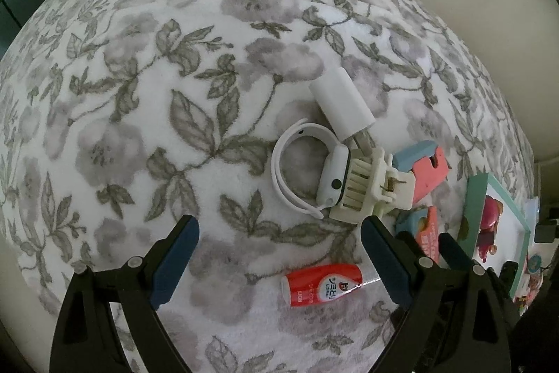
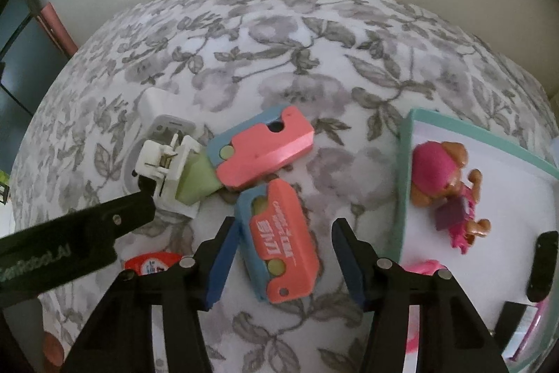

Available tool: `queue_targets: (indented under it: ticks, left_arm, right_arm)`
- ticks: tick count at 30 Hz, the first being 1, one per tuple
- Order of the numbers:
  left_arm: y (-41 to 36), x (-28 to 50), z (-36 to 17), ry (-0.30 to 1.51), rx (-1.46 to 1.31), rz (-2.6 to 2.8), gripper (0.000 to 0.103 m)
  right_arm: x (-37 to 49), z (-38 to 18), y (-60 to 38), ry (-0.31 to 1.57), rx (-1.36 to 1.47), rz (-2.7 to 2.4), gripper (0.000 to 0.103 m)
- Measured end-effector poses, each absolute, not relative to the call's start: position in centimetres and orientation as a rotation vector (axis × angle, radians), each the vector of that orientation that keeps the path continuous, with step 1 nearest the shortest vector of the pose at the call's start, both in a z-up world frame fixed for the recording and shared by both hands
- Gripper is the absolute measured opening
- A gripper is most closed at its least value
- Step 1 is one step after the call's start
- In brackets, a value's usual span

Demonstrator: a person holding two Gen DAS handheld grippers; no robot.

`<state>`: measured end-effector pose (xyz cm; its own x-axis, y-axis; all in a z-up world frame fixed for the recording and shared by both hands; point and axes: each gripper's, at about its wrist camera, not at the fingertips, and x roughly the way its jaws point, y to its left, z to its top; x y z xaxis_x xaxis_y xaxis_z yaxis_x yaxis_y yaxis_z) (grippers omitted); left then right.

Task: Organize rigid objects
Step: 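Grasp the coral-and-blue toy box with the right tool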

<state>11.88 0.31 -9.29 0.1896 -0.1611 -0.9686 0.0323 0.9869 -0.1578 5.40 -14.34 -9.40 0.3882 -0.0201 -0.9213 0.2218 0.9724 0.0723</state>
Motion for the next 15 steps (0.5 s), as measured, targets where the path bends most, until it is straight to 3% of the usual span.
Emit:
queue_targets:
  ticks: [15]
  left_arm:
    - [-0.2,11.6,-10.1,1.403,-0.104,-0.158,0.094]
  right_arm:
    - [5.2,-10.3,-14.4,1.190,0.217,-0.182,0.048]
